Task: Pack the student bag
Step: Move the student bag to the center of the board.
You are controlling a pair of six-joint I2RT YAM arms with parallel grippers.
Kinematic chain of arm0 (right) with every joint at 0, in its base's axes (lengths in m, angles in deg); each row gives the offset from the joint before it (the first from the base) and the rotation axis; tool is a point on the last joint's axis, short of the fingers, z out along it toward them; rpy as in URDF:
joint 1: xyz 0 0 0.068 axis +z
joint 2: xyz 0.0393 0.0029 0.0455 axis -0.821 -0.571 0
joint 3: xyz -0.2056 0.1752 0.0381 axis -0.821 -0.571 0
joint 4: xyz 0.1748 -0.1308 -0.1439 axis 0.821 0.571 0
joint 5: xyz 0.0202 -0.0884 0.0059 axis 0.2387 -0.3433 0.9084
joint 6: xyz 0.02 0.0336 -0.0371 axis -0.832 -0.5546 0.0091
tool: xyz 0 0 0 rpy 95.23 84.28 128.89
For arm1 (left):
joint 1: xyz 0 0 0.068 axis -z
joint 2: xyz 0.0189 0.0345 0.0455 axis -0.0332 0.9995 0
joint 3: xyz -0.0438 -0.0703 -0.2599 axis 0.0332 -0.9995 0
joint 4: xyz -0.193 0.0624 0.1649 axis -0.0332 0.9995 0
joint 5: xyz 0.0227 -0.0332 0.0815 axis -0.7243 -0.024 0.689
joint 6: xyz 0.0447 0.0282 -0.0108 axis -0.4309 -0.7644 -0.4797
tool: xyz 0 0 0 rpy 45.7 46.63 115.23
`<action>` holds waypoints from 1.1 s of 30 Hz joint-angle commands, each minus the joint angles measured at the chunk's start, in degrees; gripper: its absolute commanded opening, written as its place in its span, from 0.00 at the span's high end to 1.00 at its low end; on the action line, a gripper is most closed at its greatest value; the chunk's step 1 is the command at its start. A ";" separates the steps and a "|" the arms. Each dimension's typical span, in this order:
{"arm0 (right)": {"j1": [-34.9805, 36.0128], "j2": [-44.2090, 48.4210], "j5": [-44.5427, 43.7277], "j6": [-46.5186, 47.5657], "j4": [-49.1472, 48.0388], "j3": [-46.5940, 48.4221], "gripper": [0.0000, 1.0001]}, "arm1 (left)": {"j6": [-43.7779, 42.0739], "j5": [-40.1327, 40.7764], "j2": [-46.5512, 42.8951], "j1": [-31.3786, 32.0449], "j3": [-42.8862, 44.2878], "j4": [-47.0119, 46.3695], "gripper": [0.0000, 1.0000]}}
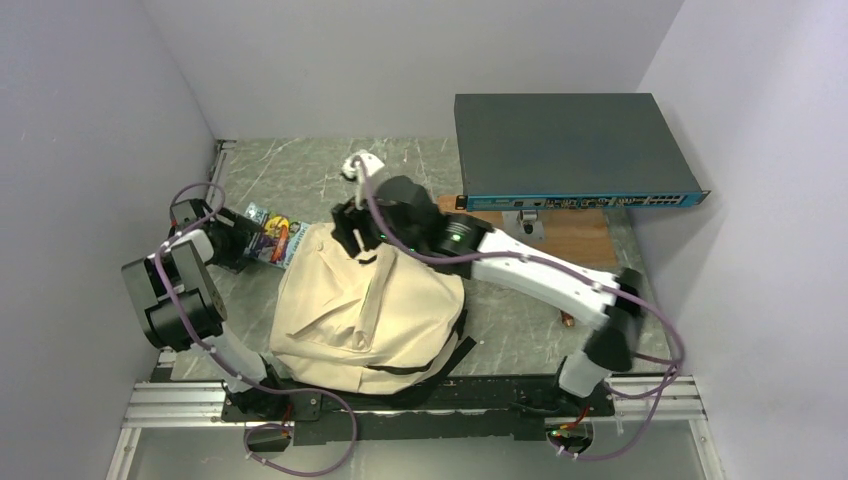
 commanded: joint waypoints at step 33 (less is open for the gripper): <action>-0.38 -38.21 -2.85 2.40 -2.87 7.12 0.55 | -21.64 0.49 14.41 5.59 23.52 15.64 0.20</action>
